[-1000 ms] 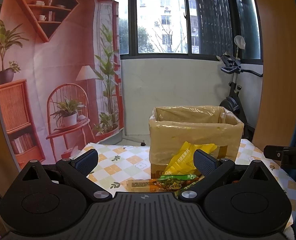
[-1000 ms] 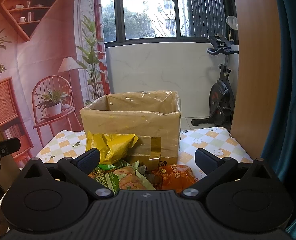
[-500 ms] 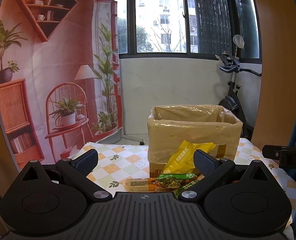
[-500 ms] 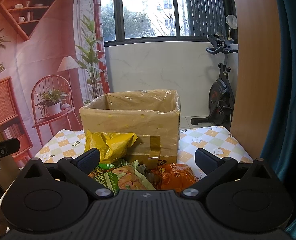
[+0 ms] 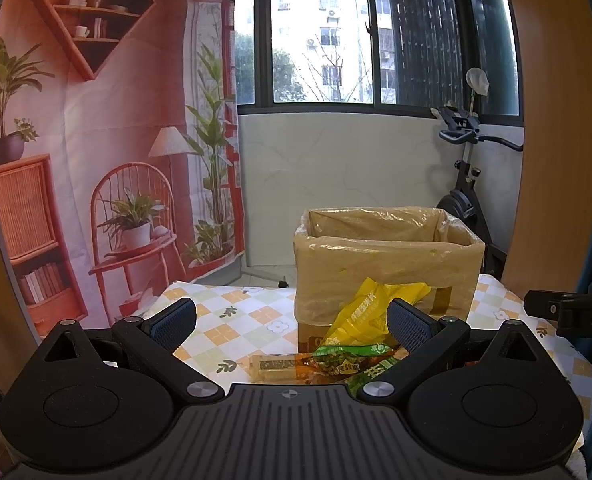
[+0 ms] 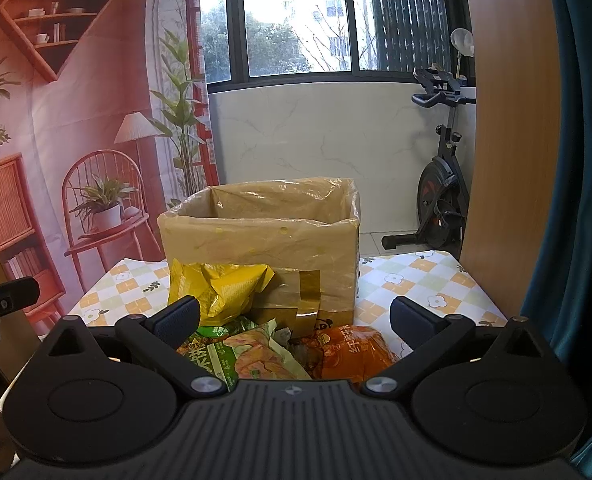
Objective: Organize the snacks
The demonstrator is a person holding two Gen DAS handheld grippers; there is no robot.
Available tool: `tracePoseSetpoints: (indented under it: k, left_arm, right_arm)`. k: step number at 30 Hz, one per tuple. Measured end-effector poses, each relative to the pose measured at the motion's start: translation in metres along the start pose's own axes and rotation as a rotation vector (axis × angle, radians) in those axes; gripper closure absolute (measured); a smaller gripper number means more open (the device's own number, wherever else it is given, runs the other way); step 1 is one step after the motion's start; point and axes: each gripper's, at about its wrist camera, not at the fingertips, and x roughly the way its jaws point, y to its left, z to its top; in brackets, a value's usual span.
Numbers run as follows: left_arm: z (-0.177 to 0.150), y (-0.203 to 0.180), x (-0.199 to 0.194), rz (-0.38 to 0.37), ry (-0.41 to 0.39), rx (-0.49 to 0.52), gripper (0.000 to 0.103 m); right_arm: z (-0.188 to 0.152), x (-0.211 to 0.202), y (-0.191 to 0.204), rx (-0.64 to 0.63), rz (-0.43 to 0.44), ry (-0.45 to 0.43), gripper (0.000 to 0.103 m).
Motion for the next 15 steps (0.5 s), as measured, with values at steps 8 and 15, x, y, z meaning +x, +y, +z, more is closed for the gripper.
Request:
tracePoseSetpoints:
  k: [8,15]
  left_arm:
    - [0.007,0.004,0.017,0.027,-0.005,0.008,0.001]
    - [0.024,0.022,0.054,0.046,-0.071,-0.050,0.001]
  right_arm:
    - [0.008,0.005,-0.006,-0.002,0.023,-0.027,0.000]
    - [0.030,0.027,-0.023,0.015,0.064,-0.082,0.000]
